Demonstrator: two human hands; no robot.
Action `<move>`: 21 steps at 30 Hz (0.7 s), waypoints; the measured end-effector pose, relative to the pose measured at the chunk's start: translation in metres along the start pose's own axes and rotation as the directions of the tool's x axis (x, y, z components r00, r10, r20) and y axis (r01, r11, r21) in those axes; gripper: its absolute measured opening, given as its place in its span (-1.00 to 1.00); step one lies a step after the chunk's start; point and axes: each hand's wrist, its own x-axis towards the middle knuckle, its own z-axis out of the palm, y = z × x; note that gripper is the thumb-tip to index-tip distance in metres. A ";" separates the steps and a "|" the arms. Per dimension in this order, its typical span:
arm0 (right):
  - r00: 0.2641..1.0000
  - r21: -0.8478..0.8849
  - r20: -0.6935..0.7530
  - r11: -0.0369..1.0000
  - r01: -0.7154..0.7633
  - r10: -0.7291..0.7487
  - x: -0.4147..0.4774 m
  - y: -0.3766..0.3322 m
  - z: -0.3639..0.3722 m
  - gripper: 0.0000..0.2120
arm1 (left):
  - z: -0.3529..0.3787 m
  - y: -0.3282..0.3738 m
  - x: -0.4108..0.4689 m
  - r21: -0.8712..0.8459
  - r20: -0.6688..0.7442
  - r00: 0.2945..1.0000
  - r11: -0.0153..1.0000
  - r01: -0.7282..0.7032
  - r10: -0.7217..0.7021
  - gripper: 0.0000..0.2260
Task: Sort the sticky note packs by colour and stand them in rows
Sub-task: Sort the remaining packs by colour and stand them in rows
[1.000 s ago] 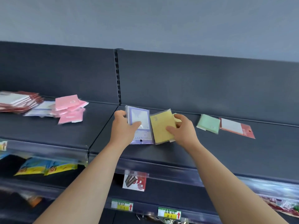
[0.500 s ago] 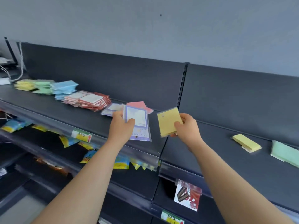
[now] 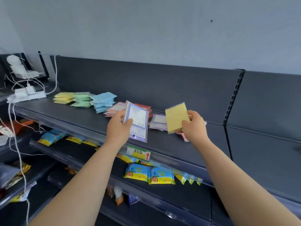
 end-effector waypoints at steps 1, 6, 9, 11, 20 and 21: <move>1.000 0.006 -0.006 1.000 -0.012 0.012 0.001 -0.002 0.004 -0.65 | -0.001 -0.004 0.006 0.001 0.007 1.000 1.000 -0.009 0.009 -0.72; 0.998 -0.041 -0.052 0.998 -0.048 0.046 0.016 -0.006 0.012 -0.56 | 0.015 -0.008 0.031 0.023 0.054 0.996 0.997 -0.079 0.078 -0.79; 0.996 -0.101 -0.085 0.994 -0.029 0.021 0.031 -0.004 0.009 -0.54 | 0.035 -0.005 0.046 0.061 0.088 0.992 0.993 -0.098 0.093 -0.81; 0.995 -0.120 -0.096 0.992 -0.032 0.021 0.043 -0.001 0.005 -0.54 | 0.050 -0.005 0.055 0.071 0.109 0.992 0.994 -0.078 0.070 -0.78; 0.995 -0.124 -0.096 0.992 -0.019 0.007 0.095 0.013 -0.008 -0.60 | 0.114 -0.007 0.088 0.142 0.187 0.982 0.990 -0.017 -0.010 -0.79; 0.996 -0.126 -0.093 0.992 -0.010 -0.002 0.100 0.015 -0.009 -0.62 | 0.120 -0.007 0.091 0.147 0.183 0.983 0.989 -0.012 -0.015 -0.80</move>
